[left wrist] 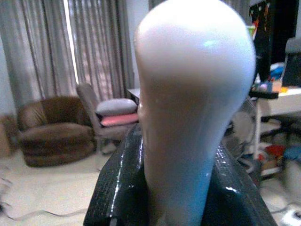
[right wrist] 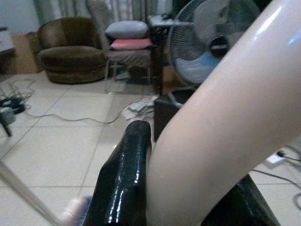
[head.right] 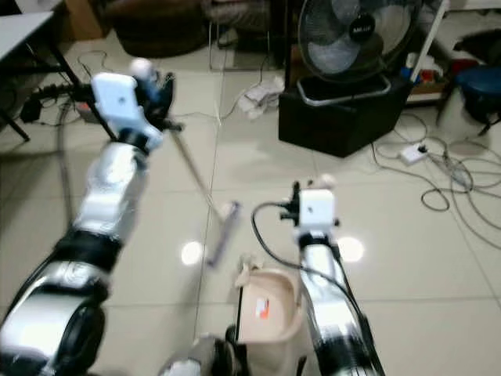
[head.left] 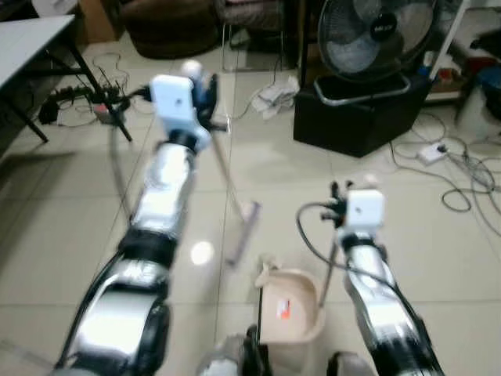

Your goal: Sweep floor

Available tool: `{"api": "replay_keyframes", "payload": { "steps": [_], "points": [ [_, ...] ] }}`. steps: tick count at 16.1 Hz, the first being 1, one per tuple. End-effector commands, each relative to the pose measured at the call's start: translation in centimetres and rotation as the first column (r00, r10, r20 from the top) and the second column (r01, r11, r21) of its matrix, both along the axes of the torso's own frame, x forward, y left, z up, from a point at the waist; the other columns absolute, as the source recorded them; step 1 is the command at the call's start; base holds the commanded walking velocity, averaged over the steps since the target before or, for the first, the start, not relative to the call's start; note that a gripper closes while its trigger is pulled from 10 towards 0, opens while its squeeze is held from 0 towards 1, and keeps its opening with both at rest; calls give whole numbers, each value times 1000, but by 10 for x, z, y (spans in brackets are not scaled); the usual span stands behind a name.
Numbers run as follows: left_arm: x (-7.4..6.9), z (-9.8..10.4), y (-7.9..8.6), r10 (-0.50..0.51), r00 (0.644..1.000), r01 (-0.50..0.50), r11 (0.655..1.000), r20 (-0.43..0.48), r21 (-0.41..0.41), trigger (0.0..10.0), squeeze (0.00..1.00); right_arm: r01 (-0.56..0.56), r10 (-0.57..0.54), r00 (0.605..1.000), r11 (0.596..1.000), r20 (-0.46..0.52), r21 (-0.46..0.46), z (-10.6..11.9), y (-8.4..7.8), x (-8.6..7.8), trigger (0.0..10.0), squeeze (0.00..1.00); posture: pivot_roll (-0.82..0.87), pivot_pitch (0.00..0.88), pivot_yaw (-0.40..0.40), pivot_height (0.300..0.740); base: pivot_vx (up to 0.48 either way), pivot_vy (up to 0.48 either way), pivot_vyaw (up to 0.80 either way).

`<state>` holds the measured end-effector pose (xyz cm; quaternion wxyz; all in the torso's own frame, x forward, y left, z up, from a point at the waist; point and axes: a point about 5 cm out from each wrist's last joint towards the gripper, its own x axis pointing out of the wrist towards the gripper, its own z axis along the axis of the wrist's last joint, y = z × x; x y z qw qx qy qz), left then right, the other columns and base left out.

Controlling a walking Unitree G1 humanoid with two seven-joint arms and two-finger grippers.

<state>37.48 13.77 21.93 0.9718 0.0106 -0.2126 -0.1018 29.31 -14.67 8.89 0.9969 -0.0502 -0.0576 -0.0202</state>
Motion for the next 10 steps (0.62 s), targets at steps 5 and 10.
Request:
{"api": "replay_keyframes", "payload": {
  "steps": [5, 10],
  "points": [
    [-29, -29, 34, 76, 993, -62, 987, -89, 149, 10000, 0, 90, -91, 994, 996, 61, 9, 34, -27, -27, 10000, 0, -104, 30, 137, 740, 0, 0, 0],
    [-68, -57, 19, 57, 982, -18, 977, -178, 212, 10000, 0, 123, -123, 991, 992, 52, 6, 58, -27, -26, 10000, 0, -100, 25, 119, 740, 0, 0, 0]
  ]
}}
